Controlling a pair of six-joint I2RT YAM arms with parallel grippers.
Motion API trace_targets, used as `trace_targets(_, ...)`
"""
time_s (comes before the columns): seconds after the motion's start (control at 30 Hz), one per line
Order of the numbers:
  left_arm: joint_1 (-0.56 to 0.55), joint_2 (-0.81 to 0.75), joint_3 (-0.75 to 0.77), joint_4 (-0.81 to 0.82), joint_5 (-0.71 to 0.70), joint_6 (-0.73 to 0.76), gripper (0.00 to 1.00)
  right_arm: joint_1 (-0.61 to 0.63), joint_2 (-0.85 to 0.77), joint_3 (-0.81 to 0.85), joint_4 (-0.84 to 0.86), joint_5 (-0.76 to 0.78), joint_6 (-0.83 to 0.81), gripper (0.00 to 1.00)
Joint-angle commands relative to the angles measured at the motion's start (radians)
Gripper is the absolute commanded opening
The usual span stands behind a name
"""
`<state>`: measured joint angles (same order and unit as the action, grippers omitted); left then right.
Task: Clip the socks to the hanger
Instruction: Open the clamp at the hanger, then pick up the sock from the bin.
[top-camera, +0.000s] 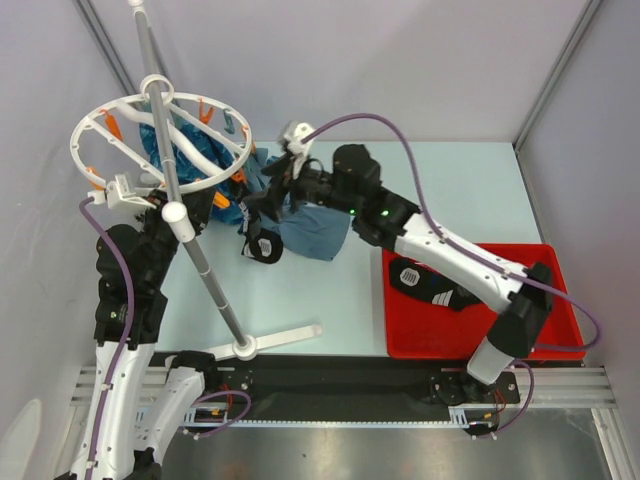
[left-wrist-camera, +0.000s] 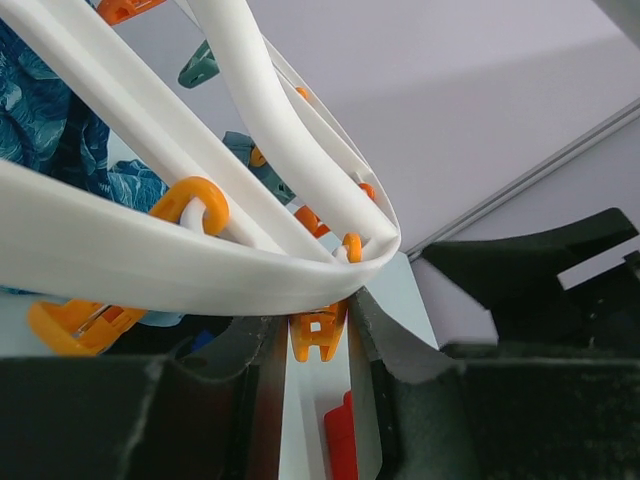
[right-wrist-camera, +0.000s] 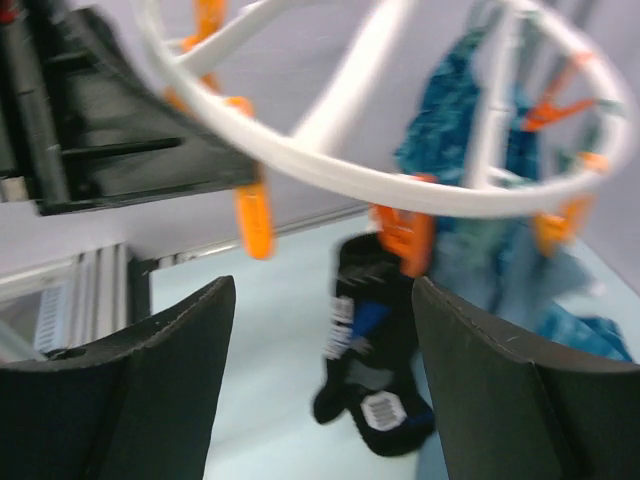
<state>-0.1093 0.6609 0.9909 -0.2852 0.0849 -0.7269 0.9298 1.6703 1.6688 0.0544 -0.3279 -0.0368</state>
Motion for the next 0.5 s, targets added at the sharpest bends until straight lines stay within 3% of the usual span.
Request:
trace_targets(0.0, -0.003, 0.005, 0.012, -0.008, -0.013, -0.029, 0.00, -0.100, -0.133, -0.067, 0.065, 0.169, 0.126, 0.76)
trace_targets(0.07, -0.003, 0.000, 0.008, -0.002, -0.011, -0.034, 0.00, -0.132, -0.181, -0.151, 0.074, 0.303, 0.231, 0.76)
trace_targets(0.1, -0.003, -0.003, 0.000, 0.000, -0.011, -0.037, 0.00, -0.152, -0.223, -0.182, 0.070, 0.492, 0.283, 0.76)
trace_targets(0.13, -0.003, -0.004, -0.003, 0.000, -0.013, -0.039, 0.00, -0.192, -0.248, -0.245, 0.050, 0.588, 0.354, 0.77)
trace_targets(0.2, -0.003, -0.009, -0.020, 0.011, -0.008, -0.042, 0.00, -0.241, -0.290, -0.314, 0.044, 0.816, 0.575, 0.85)
trace_targets(0.23, -0.003, -0.010, -0.026, 0.017, -0.005, -0.046, 0.00, -0.284, -0.320, -0.345, 0.013, 0.873, 0.644, 0.99)
trace_targets(0.3, -0.003, -0.012, -0.044, 0.026, 0.003, -0.052, 0.00, -0.321, -0.336, -0.368, -0.107, 0.959, 0.754, 1.00)
trace_targets(0.37, -0.003, -0.010, -0.051, 0.032, 0.010, -0.057, 0.00, -0.345, -0.334, -0.359, -0.154, 1.018, 0.761, 1.00)
trace_targets(0.47, -0.003, -0.012, -0.055, 0.037, 0.013, -0.055, 0.00, -0.391, -0.276, -0.257, -0.397, 1.159, 0.934, 1.00)
